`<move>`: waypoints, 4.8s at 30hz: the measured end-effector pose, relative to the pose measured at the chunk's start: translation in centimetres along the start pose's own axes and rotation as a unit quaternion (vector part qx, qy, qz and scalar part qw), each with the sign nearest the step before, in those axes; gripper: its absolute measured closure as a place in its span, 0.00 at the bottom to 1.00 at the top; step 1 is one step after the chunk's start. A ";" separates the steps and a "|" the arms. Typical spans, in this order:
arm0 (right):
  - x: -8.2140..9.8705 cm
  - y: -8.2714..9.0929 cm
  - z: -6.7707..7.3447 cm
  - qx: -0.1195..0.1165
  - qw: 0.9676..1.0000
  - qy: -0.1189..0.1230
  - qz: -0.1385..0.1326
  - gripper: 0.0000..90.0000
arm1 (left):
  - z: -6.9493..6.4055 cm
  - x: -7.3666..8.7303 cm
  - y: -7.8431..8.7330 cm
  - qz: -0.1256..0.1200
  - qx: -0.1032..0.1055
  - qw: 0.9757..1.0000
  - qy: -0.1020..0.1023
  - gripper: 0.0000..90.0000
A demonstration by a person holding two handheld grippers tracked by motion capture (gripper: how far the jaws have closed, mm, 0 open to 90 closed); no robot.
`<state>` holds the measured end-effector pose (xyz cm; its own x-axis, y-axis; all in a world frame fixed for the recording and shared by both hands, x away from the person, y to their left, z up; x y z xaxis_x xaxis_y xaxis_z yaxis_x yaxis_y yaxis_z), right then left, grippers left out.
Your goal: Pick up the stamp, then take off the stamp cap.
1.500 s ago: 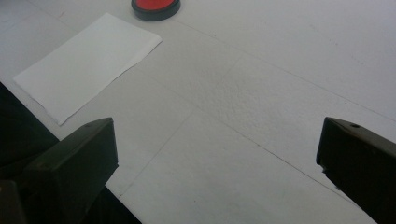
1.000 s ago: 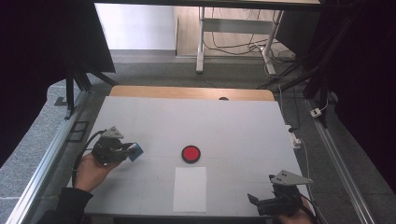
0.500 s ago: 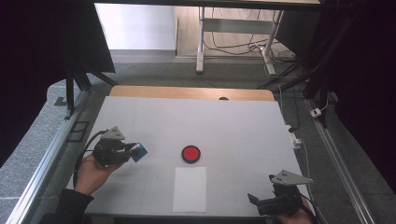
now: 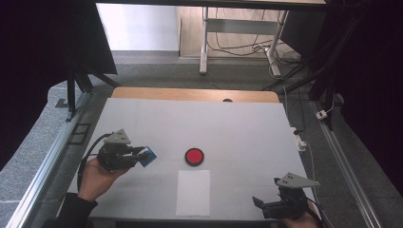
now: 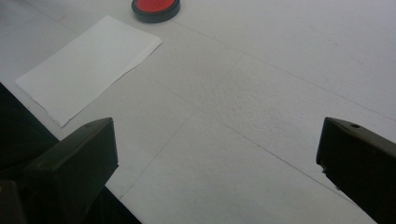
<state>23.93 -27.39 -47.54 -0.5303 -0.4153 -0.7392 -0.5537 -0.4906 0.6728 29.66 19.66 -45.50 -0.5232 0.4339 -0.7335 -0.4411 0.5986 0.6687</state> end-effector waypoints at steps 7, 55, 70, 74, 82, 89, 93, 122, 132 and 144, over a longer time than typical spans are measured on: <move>0.0 0.0 0.0 0.000 1.000 0.001 0.000 0.00 | -1.3 -0.8 0.3 -0.018 0.026 0.999 -0.008 0.78; 0.0 0.0 0.3 -0.003 1.000 0.016 0.003 0.00 | -7.0 -3.6 -1.1 -0.054 0.145 0.986 -0.062 0.78; -0.8 0.0 1.2 -0.028 0.999 0.033 -0.015 0.00 | -7.2 -3.6 -1.3 -0.054 0.150 0.985 -0.066 0.78; -1.3 -0.3 1.6 -0.036 0.998 0.049 -0.022 0.00 | -7.1 -3.6 -1.4 -0.053 0.152 0.985 -0.065 0.78; -2.2 -1.5 2.7 -0.087 0.994 0.067 -0.027 0.00 | -6.8 -3.5 -1.6 -0.050 0.154 0.985 -0.064 0.78; -3.2 -2.5 3.7 -0.122 0.990 0.069 -0.024 0.00 | -6.6 -3.5 -1.6 -0.047 0.146 0.986 -0.065 0.78; -3.8 -3.3 4.2 -0.141 0.988 0.063 -0.020 0.00 | -6.4 -3.5 -1.7 -0.045 0.147 0.986 -0.065 0.78; -6.8 -7.3 8.1 -0.226 0.969 0.099 -0.012 0.00 | -7.2 -3.7 -2.9 -0.040 0.192 0.976 -0.098 0.78; -7.4 -8.6 9.2 -0.250 0.961 0.116 0.001 0.00 | -7.6 -3.7 -3.1 -0.046 0.208 0.971 -0.110 0.78; -8.4 -10.1 10.6 -0.277 0.952 0.132 0.003 0.00 | -7.8 -3.8 -3.5 -0.051 0.223 0.966 -0.119 0.78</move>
<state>27.21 -10.85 -47.84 -0.3113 -0.5614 -0.7667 -0.0886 -0.7862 0.6116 27.50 10.63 -44.06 -0.2875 0.4680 -0.8357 -0.0963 0.8539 0.5114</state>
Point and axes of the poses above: each handheld gripper's, and its own axes: y roughly backward along the jaws, x roughly out of its underside, z roughly to its left, the point moved 3 cm from there along -y, roughly forward along the jaws
